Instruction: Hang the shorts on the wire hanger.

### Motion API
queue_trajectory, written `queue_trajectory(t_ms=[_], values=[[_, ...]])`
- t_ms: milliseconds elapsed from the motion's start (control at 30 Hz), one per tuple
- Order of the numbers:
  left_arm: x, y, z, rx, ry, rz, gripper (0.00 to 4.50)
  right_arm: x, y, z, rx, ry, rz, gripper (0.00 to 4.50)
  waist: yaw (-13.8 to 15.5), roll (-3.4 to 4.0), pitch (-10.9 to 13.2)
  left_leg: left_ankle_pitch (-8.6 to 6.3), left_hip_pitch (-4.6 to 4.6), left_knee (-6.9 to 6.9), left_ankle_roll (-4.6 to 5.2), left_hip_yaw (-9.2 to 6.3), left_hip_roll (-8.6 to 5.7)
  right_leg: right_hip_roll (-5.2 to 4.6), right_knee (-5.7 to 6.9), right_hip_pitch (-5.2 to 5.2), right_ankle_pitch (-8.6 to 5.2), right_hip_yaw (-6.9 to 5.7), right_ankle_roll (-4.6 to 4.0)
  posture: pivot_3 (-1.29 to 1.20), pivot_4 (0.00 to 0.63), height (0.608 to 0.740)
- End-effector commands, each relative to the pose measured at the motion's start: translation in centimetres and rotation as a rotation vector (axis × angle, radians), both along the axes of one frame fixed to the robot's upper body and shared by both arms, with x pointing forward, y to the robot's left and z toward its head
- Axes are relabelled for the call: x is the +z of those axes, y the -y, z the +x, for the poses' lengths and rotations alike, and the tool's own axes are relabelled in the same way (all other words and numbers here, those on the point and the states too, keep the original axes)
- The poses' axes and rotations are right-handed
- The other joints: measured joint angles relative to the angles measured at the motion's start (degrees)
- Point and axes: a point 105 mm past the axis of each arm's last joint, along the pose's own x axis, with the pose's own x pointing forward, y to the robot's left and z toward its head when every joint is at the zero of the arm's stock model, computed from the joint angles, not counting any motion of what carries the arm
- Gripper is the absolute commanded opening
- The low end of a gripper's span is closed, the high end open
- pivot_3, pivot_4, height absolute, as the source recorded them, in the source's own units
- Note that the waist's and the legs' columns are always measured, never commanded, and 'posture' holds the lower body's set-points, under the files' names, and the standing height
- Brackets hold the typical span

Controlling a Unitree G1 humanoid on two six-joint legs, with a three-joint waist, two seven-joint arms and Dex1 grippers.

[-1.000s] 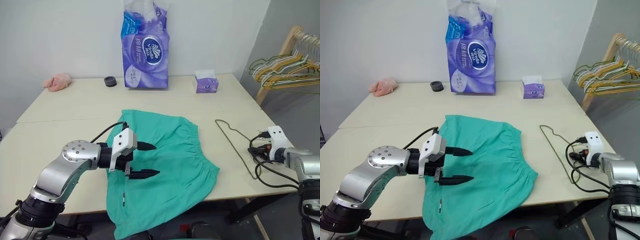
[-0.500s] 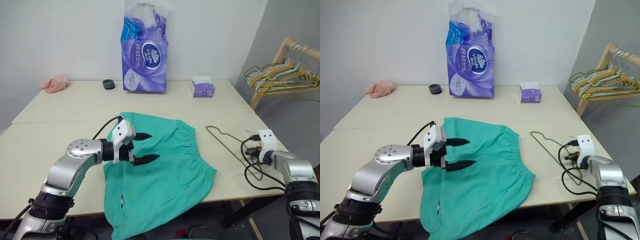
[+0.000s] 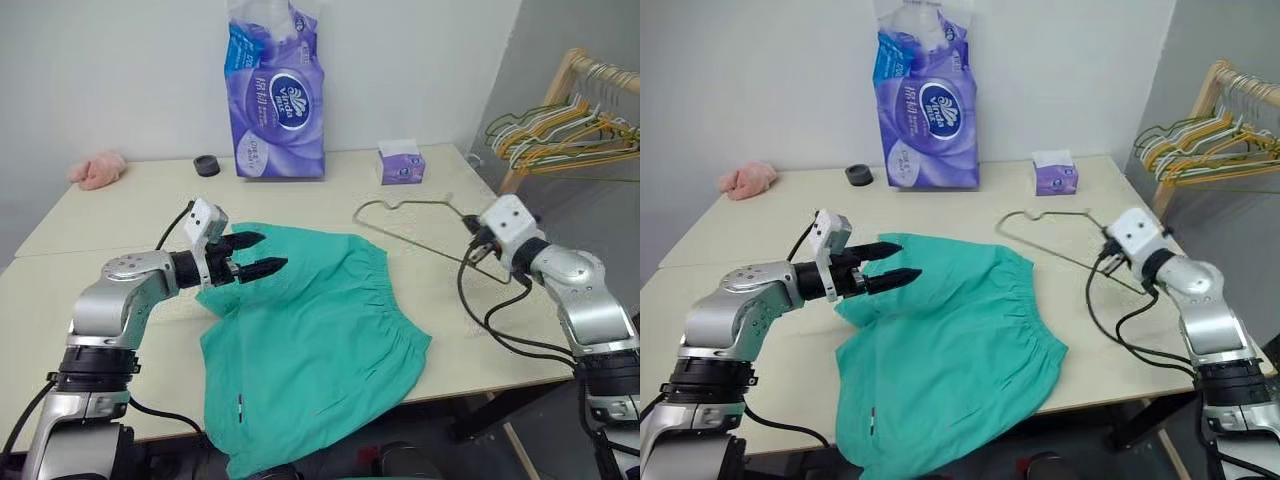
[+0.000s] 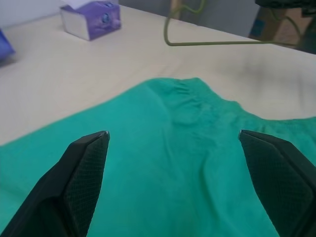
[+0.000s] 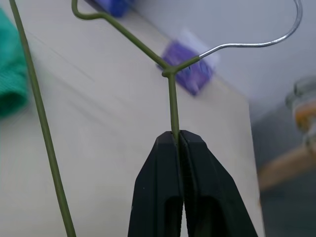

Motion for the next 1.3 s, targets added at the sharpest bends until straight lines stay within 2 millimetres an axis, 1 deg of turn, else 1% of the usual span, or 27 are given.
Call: queue_trajectory(t_ms=[33,100,133,200,267,433,667,700,800,933,1167,1200,1300], values=[[1.2,0.4,-0.5,-0.064,0.024,0.019,4.44,1.3,-3.0,-1.6,0.195,0.101,-0.103,0.01,0.0,0.00,0.0,0.00,0.02,0.01,0.00,0.00,-0.01,0.00,0.01,0.02,0.00,0.01,0.00,-0.14,0.009,0.740],[1.3,0.4,-0.3,-0.060,0.024,0.017,4.44,1.0,-3.9,-2.2,0.251,0.100,-0.129,0.01,0.3,-0.02,0.0,0.00,0.02,0.03,-0.01,0.00,-0.02,-0.02,0.03,0.03,0.00,0.01,0.00,-0.14,0.009,0.740],[1.3,0.5,-0.3,-0.065,0.016,0.019,4.44,0.9,-4.7,-2.6,0.298,0.106,-0.153,0.01,0.3,-0.03,0.1,0.00,0.02,0.05,-0.01,-0.01,-0.02,-0.02,0.03,0.03,0.00,0.01,0.00,-0.14,0.009,0.740],[0.4,1.2,-1.1,-0.124,-0.029,0.047,4.44,0.9,-6.8,-3.4,0.396,0.122,-0.189,0.01,0.4,-0.02,0.1,0.01,0.02,0.05,-0.01,-0.03,-0.02,-0.02,0.04,0.02,0.00,0.02,0.00,-0.14,0.008,0.740],[-0.3,2.0,-2.2,-0.185,-0.076,0.056,4.44,1.2,-7.8,-3.7,0.444,0.142,-0.210,0.01,0.4,0.01,0.1,0.01,0.02,0.04,-0.01,-0.04,-0.02,-0.02,0.12,-0.02,-0.01,0.04,-0.01,-0.14,0.007,0.740],[-1.8,2.9,-3.7,-0.263,-0.134,0.084,4.44,2.2,-9.3,-4.1,0.510,0.193,-0.236,0.01,0.4,0.02,0.1,0.01,0.03,0.04,-0.01,-0.07,-0.01,-0.01,0.24,-0.08,-0.03,0.05,-0.06,-0.14,0.007,0.740],[-2.8,3.5,-4.1,-0.300,-0.159,0.109,4.44,2.9,-10.3,-4.5,0.547,0.224,-0.228,0.01,0.7,0.02,0.1,0.01,0.04,0.06,-0.01,-0.08,-0.03,-0.01,0.29,-0.08,-0.05,0.04,-0.09,-0.14,0.006,0.740],[-2.8,3.5,-4.0,-0.294,-0.157,0.106,4.26,3.0,-10.3,-4.6,0.549,0.225,-0.224,0.00,0.7,0.02,0.1,0.01,0.04,0.06,-0.01,-0.08,-0.03,-0.01,0.29,-0.08,-0.05,0.04,-0.09,-0.14,0.006,0.740],[-2.9,3.7,-4.4,-0.327,-0.169,0.102,3.61,3.1,-10.5,-4.7,0.552,0.225,-0.214,0.00,0.6,0.02,0.1,0.01,0.05,0.06,-0.01,-0.08,-0.02,0.00,0.30,-0.09,-0.05,0.04,-0.09,-0.15,0.006,0.740],[-3.5,3.9,-4.8,-0.344,-0.181,0.127,2.42,3.0,-10.5,-4.7,0.540,0.208,-0.191,0.00,0.6,0.03,0.2,0.01,0.05,0.05,-0.01,-0.08,-0.02,0.00,0.31,-0.09,-0.06,0.04,-0.10,-0.15,0.005,0.740],[-3.7,3.9,-4.6,-0.328,-0.177,0.128,0.27,3.2,-10.7,-4.7,0.527,0.214,-0.176,0.00,0.6,0.03,0.1,0.01,0.05,0.06,-0.01,-0.09,-0.02,0.00,0.31,-0.09,-0.06,0.04,-0.10,-0.15,0.005,0.740],[-3.7,3.9,-4.5,-0.319,-0.175,0.126,0.04,3.1,-10.8,-4.8,0.541,0.214,-0.184,0.00,0.6,0.03,0.2,0.01,0.05,0.06,-0.01,-0.09,-0.02,0.00,0.31,-0.09,-0.06,0.04,-0.10,-0.15,0.005,0.740],[-3.7,3.8,-4.2,-0.302,-0.170,0.124,0.04,2.5,-10.9,-5.3,0.577,0.203,-0.219,0.00,0.6,0.03,0.2,0.01,0.05,0.06,-0.01,-0.09,-0.02,0.00,0.31,-0.09,-0.06,0.04,-0.10,-0.15,0.005,0.740]])
